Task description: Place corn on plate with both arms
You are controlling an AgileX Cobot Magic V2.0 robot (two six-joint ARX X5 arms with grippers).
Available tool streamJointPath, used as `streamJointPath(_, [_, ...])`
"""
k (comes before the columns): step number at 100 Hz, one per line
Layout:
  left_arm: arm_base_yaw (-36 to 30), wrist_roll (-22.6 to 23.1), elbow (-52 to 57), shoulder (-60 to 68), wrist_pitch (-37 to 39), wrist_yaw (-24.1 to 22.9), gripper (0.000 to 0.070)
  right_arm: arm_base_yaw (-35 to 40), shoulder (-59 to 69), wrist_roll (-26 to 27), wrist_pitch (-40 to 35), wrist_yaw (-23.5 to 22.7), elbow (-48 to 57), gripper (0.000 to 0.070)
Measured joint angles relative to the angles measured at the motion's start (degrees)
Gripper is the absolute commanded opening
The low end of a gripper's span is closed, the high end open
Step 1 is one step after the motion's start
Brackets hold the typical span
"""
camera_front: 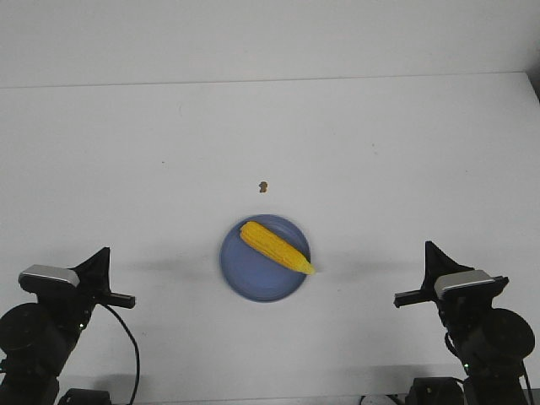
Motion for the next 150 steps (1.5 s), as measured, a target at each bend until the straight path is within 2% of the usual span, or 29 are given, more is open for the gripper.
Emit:
streamJointPath(26, [0.00, 1.75, -3.19, -5.25, 5.16, 0.00, 0.0006, 0.00, 0.00, 0.00, 0.02, 0.02, 0.00, 0.0008])
streamJointPath(55, [0.00, 1.25, -19.30, -14.32, 16.87, -0.02, 0.0006, 0.00, 0.00, 0.00, 0.02, 0.02, 0.00, 0.0008])
streamJointPath(81, [0.00, 0.74, -28.17, -22.80, 18.36, -0.02, 0.0006, 0.00, 0.00, 0.00, 0.02, 0.02, 0.00, 0.0008])
streamJointPath(108, [0.00, 0.66, -31.91, -24.26, 21.05, -0.02, 0.0006, 0.00, 0.00, 0.00, 0.02, 0.02, 0.00, 0.0008])
streamJointPath(127, [0.00, 0.61, -35.41, -24.26, 27.50, -0.02, 0.0006, 0.00, 0.00, 0.00, 0.02, 0.00, 0.00, 0.0008])
streamJointPath(150, [0.02, 0.46, -35.71, -24.24, 28.89, -0.02, 0.0006, 0.00, 0.00, 0.00, 0.02, 0.02, 0.00, 0.0008])
